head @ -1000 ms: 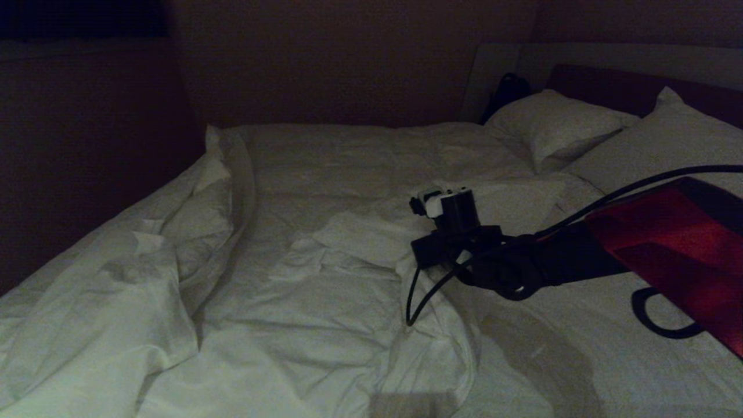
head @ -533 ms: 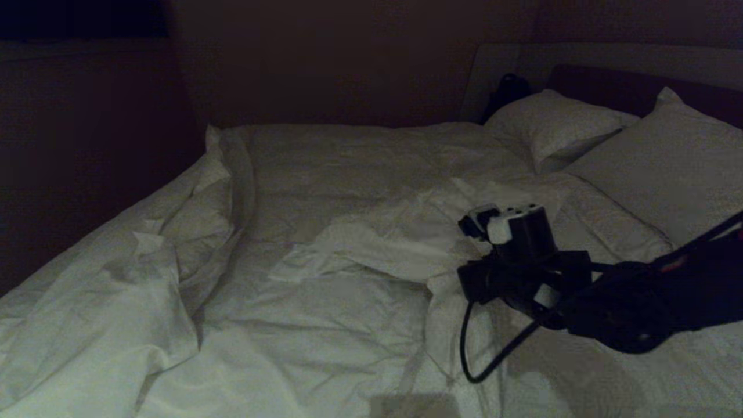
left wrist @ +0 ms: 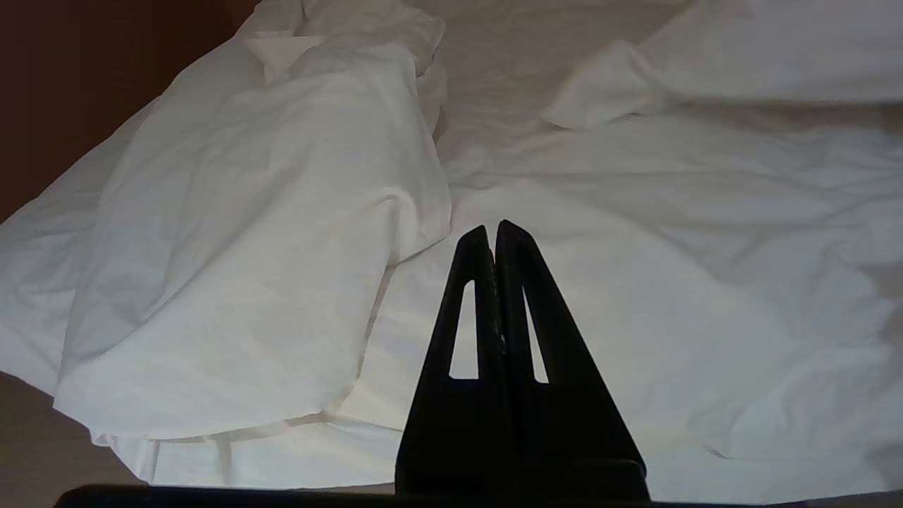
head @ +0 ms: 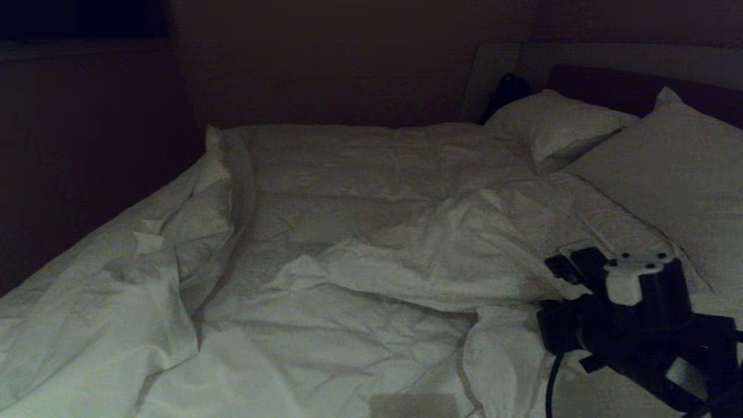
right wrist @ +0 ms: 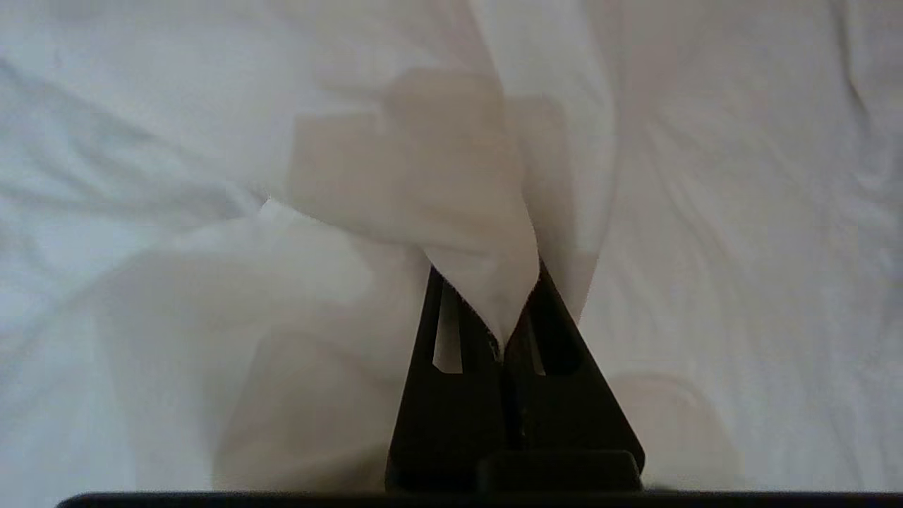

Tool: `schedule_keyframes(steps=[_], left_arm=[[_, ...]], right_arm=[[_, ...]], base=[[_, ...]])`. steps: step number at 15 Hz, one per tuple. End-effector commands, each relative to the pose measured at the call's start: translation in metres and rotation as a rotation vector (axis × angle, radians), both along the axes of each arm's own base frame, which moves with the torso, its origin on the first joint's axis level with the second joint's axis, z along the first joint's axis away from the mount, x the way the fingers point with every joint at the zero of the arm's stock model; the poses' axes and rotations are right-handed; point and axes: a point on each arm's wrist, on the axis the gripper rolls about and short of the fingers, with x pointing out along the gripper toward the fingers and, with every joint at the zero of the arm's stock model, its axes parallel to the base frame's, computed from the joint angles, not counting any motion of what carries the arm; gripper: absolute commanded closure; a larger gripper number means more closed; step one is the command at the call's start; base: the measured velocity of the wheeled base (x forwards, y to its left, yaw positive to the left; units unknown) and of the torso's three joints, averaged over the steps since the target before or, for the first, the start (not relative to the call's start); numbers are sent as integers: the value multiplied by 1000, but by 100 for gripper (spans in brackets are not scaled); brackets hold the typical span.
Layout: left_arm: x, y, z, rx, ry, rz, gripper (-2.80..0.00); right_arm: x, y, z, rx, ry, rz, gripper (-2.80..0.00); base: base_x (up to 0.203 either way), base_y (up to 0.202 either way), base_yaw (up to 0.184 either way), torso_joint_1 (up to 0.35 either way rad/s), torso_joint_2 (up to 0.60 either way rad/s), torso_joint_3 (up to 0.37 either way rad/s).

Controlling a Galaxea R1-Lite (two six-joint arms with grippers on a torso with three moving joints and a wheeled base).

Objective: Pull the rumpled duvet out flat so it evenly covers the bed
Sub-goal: Flatten the corners of the folded blanket

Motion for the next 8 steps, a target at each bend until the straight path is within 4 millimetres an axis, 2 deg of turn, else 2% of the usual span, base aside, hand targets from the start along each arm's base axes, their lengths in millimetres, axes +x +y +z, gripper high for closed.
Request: schedule_keyframes(steps=[1, 6, 7, 8], left_arm=[[0, 0, 0, 1, 1, 0, 0], [0, 0, 0, 1, 1, 0, 0], [0, 0, 0, 0, 2, 0, 0], [0, 0, 0, 1, 1, 0, 0]], right_arm=[[-24, -16, -5, -2, 4, -10, 0], [-40, -23, -31, 0, 109, -22, 0], [-41, -23, -33, 4, 119, -19, -280], [-42, -24, -34, 8, 122, -18, -280]], base=[[0, 0, 0, 0, 0, 0], [0, 0, 0, 0, 0, 0], [0, 0, 0, 0, 0, 0], [0, 0, 0, 0, 0, 0]])
